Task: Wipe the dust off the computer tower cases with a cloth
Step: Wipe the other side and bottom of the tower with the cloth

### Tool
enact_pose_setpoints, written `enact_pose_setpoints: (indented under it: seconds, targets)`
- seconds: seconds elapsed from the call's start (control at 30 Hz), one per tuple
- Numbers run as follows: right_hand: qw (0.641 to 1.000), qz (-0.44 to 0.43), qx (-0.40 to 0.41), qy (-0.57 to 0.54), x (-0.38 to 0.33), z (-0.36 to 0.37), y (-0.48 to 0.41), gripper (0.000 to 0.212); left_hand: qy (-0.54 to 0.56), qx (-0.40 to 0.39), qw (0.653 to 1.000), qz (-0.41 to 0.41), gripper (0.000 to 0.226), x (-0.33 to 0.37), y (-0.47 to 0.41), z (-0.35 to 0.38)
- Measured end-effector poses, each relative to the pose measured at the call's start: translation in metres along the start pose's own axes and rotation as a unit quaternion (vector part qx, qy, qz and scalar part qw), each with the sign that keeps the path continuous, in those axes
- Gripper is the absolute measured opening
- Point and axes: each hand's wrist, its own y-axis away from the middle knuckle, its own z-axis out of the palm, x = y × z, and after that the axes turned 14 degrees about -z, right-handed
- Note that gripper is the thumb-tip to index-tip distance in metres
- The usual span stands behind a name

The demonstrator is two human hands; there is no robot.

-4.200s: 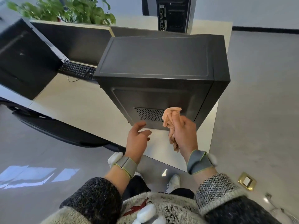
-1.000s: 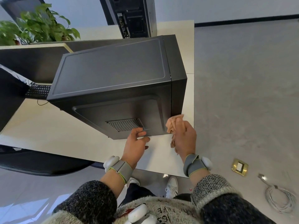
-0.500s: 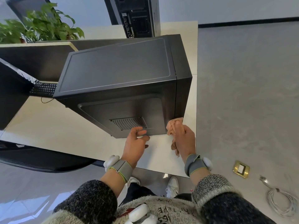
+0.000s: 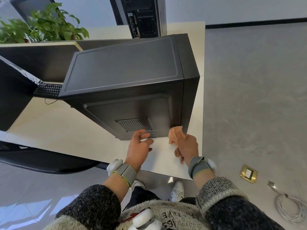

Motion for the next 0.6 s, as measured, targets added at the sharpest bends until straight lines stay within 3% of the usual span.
enact_pose_setpoints:
  seconds: [0.07,0.13,0.23,0.3,0.4,0.47,0.6]
  targets:
    - [0.999,-0.023,0.009,-0.021,-0.005,-0.003,0.002,0.058,0.005,0.005,1.0,0.002,0.04,-0.001,0.0,-0.002]
    - [0.994,-0.098,0.035,-0.044,-0.015,-0.003,0.003,0.063,0.002,0.007,1.0,-0.003,0.039,-0.002,0.001,-0.005]
    - [0.981,-0.171,0.078,-0.042,-0.026,0.0,0.003,0.057,0.002,0.006,1.0,-0.005,0.037,-0.003,0.001,-0.007]
    - [0.987,-0.139,0.07,-0.033,-0.018,0.002,0.0,0.054,-0.004,0.005,1.0,-0.008,0.038,-0.003,0.002,-0.007]
    - [0.999,-0.021,-0.009,-0.023,0.003,0.006,-0.003,0.061,-0.007,0.008,1.0,0.0,0.039,-0.002,0.003,-0.008]
    - [0.999,-0.001,-0.023,-0.031,0.001,0.004,0.001,0.065,-0.008,0.011,1.0,0.0,0.039,-0.002,0.003,-0.01]
    - [0.984,-0.151,0.03,-0.093,-0.03,0.0,0.011,0.062,-0.007,0.012,1.0,-0.005,0.037,-0.004,0.003,-0.013]
